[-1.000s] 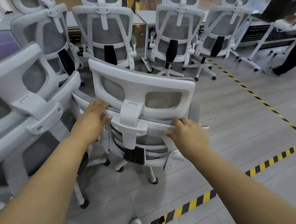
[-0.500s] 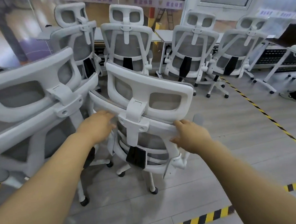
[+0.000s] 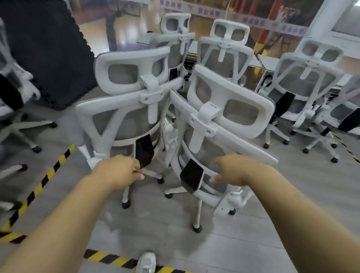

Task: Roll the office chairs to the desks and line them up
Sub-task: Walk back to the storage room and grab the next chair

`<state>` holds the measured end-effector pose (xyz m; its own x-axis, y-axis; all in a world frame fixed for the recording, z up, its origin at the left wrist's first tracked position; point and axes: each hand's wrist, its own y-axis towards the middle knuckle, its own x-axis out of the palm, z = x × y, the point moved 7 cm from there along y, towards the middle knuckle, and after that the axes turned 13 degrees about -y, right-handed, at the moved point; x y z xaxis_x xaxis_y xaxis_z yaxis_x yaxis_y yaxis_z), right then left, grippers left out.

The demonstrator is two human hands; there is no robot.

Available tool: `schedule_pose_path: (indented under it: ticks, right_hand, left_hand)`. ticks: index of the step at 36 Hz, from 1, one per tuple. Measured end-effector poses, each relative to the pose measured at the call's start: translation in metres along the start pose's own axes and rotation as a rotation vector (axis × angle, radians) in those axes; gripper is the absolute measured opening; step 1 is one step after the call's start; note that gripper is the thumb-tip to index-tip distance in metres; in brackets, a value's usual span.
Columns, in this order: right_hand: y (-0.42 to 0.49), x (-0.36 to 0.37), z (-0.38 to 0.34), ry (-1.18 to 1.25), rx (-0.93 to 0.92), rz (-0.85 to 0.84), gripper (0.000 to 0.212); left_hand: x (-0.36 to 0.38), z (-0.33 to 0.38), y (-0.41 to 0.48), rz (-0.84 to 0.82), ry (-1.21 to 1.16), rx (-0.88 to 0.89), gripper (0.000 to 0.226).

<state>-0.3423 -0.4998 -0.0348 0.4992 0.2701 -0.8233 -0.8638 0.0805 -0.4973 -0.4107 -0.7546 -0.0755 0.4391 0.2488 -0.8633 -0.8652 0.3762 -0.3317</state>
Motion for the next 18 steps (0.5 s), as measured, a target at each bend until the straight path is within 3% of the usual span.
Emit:
schedule_pose_path:
  ticks: [6,11,18]
  right_hand:
    - [0.004,-0.023,-0.090,-0.062,-0.178,0.006,0.048]
    - [-0.003,-0.057,-0.189,-0.144,-0.350,0.073,0.045]
    - [-0.022,-0.106,-0.337,-0.180,-0.510,0.139,0.055]
  left_hand:
    - [-0.001,-0.090,-0.082,0.010,-0.090,-0.225,0.032]
    - [-0.022,-0.166,-0.160,0.128,-0.090,-0.382,0.041]
    - [-0.050,-0.269,-0.267,0.206,-0.103,-0.555,0.030]
